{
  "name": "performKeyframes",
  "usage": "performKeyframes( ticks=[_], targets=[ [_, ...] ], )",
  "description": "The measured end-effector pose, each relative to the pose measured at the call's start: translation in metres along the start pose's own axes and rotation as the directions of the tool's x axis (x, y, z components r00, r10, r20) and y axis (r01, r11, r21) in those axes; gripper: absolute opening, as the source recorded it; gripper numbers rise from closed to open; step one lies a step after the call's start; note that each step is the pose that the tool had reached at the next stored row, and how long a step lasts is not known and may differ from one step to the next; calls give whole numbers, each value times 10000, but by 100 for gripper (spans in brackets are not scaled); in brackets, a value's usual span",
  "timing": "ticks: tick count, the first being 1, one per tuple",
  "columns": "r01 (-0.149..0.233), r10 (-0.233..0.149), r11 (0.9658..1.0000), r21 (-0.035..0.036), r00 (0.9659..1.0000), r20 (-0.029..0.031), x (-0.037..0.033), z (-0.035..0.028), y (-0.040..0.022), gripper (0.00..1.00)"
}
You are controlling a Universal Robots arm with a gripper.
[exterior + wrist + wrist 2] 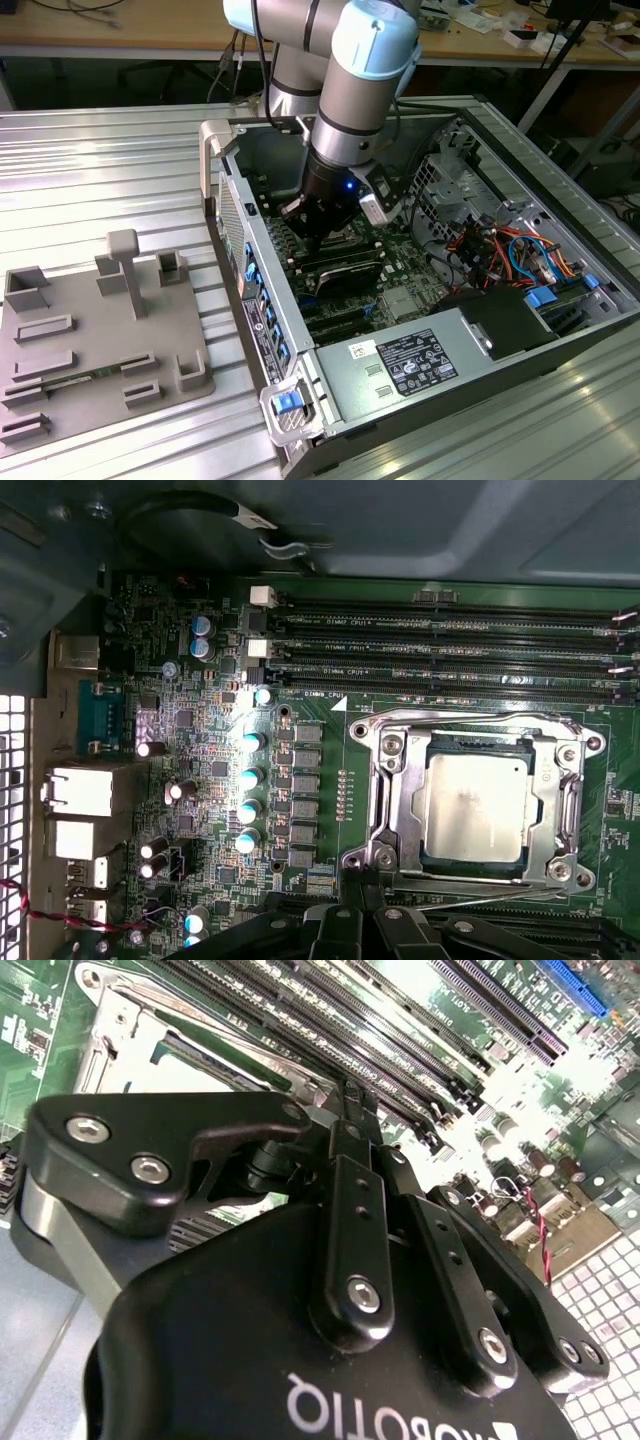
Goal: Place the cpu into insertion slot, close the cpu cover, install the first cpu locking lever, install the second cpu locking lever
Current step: 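Install the second cpu locking lever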
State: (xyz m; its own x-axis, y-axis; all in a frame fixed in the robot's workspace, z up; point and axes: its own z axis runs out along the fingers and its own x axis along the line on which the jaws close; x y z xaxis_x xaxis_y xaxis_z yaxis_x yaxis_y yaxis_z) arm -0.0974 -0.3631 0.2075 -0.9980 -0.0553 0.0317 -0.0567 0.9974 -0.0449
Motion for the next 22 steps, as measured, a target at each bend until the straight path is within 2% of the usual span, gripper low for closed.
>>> performKeyframes(
  ticks=[10, 13, 14, 15, 16, 18, 22],
  targets=[
    [0, 0, 10000, 0, 10000, 0, 2, -18, -17, 11],
    [0, 0, 10000, 0, 10000, 0, 3, -66, -19, 11],
    [-1, 1, 10000, -1, 10000, -1, 2, -145, -18, 11],
    [2, -2, 10000, -11, 10000, 0, -59, -147, -17, 11],
    [5, -5, 9999, -110, 10000, 6, -59, -141, -138, 11],
    [5, -5, 9999, -151, 10000, 9, -58, -140, -146, 11],
    [47, -47, 9999, -153, 10000, 10, -58, -142, -128, 11]
  ],
)
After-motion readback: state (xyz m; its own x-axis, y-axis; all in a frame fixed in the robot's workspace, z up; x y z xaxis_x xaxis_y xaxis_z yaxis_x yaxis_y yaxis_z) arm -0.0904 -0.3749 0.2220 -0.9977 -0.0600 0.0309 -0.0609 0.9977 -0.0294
